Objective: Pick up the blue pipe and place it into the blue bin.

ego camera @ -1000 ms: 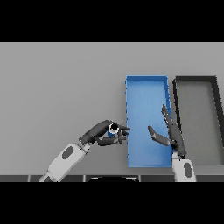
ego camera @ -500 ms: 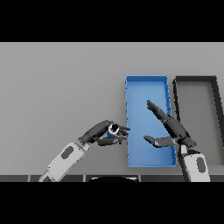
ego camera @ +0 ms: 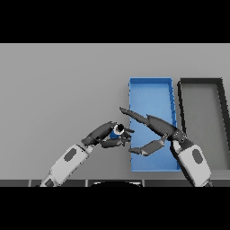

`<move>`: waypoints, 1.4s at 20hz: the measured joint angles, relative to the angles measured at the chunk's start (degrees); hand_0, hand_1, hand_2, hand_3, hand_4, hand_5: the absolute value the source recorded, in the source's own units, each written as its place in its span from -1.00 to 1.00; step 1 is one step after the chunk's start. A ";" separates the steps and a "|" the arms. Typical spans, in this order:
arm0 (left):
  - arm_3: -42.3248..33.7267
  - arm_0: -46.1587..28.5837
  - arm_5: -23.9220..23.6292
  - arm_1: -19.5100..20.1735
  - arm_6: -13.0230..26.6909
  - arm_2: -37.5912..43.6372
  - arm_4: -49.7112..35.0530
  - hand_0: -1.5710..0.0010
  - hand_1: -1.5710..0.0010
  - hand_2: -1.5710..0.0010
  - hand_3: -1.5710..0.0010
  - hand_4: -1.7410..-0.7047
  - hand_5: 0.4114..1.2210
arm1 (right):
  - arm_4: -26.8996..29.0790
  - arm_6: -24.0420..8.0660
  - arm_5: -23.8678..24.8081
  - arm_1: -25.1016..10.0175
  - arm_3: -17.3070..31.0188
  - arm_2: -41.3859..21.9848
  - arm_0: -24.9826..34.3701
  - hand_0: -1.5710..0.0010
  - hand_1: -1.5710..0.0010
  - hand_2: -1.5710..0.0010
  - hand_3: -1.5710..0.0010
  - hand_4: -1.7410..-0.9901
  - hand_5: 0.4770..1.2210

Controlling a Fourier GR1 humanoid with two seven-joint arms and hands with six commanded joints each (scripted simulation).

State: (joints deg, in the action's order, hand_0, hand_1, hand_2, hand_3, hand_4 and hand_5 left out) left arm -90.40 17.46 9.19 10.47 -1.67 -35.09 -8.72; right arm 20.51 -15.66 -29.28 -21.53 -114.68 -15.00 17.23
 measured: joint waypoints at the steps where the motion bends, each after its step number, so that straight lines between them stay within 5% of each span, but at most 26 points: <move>1: 0.87 -0.03 0.32 -0.05 -0.62 0.06 0.07 -1.00 -1.00 -1.00 -0.83 -0.98 1.00 | 0.23 -0.12 -0.87 0.27 0.40 -0.73 0.49 1.00 1.00 1.00 1.00 0.22 -0.86; 9: 1.00 0.97 2.85 0.41 -1.90 1.17 -2.60 -1.00 -1.00 -1.00 -0.93 -0.98 1.00 | -1.54 -4.86 -1.74 6.73 6.64 -6.16 8.81 1.00 1.00 1.00 1.00 0.38 -0.90; 14: -0.06 0.61 3.58 0.30 -0.37 0.68 -3.54 -1.00 -0.99 -1.00 -0.78 -0.95 1.00 | -1.29 -5.65 -3.26 9.42 11.44 -6.89 13.14 0.93 0.89 0.85 0.94 0.26 -0.89; 15: 0.19 0.46 4.06 0.27 -0.74 0.27 -3.23 -0.90 -0.77 -0.74 -0.46 -0.79 1.00 | -1.77 -5.41 -3.89 9.92 12.89 -7.05 13.68 0.82 0.79 0.75 0.86 0.15 -0.88; 16: 0.49 1.04 3.65 0.43 -2.88 0.28 -1.38 -0.57 -0.43 -0.39 -0.17 -0.75 1.00 | -1.83 -5.72 -4.29 10.49 13.51 -7.43 14.74 0.64 0.60 0.58 0.71 0.04 -0.86; 18: 0.93 2.60 1.96 2.11 1.39 -0.87 3.77 -0.12 -0.06 -0.01 0.15 -0.75 1.00 | -1.67 -5.86 -5.29 11.10 14.70 -7.65 16.07 0.11 0.09 0.09 0.28 -0.23 -0.80; 20: 0.52 1.84 1.05 1.85 -0.05 -0.59 4.17 -0.31 -0.28 -0.26 0.21 -0.84 0.93 | 0.43 -5.54 -6.12 10.89 14.93 -7.84 16.48 -0.29 -0.30 -0.30 -0.06 -0.47 -0.66; 23: -0.69 -0.22 1.95 0.76 -3.24 0.60 -0.03 -0.65 -0.63 -0.62 0.32 -0.92 0.96 | 3.51 -8.73 -4.17 12.25 14.43 -8.87 15.81 -0.64 -0.64 -0.64 -0.52 -0.29 -0.11; 25: -0.83 -0.60 1.79 -0.79 -2.88 0.31 -1.35 -0.77 -0.77 -0.76 0.30 -0.95 0.98 | 2.60 -7.21 -3.11 13.23 14.26 -8.66 15.83 -0.77 -0.77 -0.77 -0.69 -0.25 0.29; 28: -0.88 -0.09 1.34 0.33 -1.86 0.53 -0.85 -0.88 -0.85 -0.88 0.30 -0.97 0.99 | -1.74 -2.24 -4.33 12.68 14.33 -8.59 15.02 -0.88 -0.88 -0.88 -0.84 -0.26 0.64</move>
State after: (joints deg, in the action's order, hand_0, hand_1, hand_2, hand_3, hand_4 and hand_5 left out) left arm -91.28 17.37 10.53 10.81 -3.53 -34.56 -9.57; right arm 18.77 -17.90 -33.61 -8.85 -100.35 -23.59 32.25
